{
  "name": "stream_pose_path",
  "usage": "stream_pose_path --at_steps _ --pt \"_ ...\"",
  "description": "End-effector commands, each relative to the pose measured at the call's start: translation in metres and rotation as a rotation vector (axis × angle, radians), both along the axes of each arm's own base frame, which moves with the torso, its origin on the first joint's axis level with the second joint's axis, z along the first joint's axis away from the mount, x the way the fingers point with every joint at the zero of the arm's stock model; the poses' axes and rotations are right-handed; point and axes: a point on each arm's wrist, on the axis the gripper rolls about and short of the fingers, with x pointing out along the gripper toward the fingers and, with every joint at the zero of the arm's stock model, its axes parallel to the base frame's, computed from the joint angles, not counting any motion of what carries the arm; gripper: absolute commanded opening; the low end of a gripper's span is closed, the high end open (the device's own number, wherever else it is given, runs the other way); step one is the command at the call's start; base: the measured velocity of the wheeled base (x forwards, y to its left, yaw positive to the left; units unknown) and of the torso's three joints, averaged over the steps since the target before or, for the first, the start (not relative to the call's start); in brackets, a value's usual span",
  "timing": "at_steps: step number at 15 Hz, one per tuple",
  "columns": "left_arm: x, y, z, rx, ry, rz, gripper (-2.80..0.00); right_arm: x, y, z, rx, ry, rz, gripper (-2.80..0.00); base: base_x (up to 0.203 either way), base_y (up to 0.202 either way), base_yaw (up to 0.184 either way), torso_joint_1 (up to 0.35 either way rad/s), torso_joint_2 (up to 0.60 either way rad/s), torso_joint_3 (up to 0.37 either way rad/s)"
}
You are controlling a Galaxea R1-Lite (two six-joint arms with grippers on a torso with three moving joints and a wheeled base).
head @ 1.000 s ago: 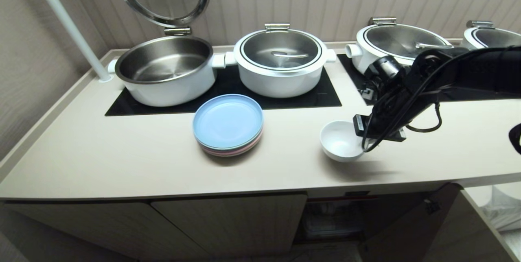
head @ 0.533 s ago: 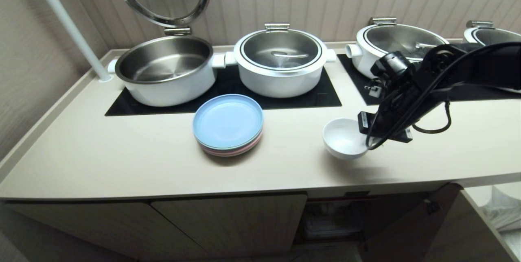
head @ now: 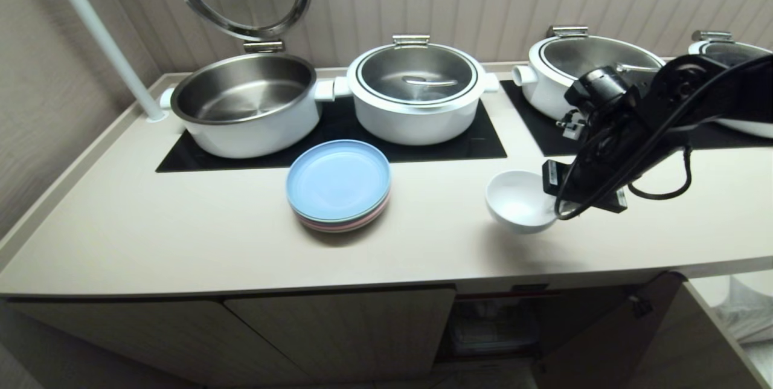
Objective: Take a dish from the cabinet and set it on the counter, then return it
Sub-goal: Pick up the bowl from the table, then put it back into the cabinet
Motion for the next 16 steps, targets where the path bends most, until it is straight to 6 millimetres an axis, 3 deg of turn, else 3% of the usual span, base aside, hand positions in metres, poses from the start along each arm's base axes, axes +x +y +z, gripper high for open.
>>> stream_pose_path --at_steps 1,16 --pt "0.0 0.0 0.0 -0.001 0.0 0.0 -2.8 -0.01 -0.003 0.01 0.008 -0.021 -0.003 -2.8 0.0 0.0 0.0 0.0 0.0 0.0" --pt "0.0 0.0 0.0 -0.001 0.0 -0.001 -2.8 -0.081 -0.029 0.031 0.019 -0.032 -0.043 -2.8 0.0 0.0 0.0 0.0 0.0 0.0"
